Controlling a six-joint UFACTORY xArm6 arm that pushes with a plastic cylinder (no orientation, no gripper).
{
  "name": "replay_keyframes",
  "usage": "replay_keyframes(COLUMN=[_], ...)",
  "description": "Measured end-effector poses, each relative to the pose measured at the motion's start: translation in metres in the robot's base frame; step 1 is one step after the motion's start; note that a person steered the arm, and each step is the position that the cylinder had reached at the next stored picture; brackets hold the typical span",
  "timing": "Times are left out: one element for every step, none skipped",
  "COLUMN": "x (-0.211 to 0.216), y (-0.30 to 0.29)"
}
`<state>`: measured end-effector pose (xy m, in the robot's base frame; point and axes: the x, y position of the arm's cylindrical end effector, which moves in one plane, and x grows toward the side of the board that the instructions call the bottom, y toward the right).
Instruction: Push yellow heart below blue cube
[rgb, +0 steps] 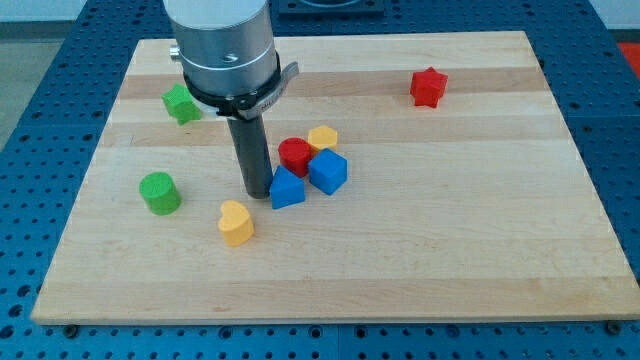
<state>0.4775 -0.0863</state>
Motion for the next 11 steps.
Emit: replay_keyframes(x=[0.000, 0.000, 0.001, 0.038, 0.040, 0.040, 0.040, 0.040, 0.040, 0.040, 0.040], y=[-0.019, -0.065, -0.084, -0.084, -0.084, -0.082, -0.050, -0.045, -0.045, -0.002, 0.009])
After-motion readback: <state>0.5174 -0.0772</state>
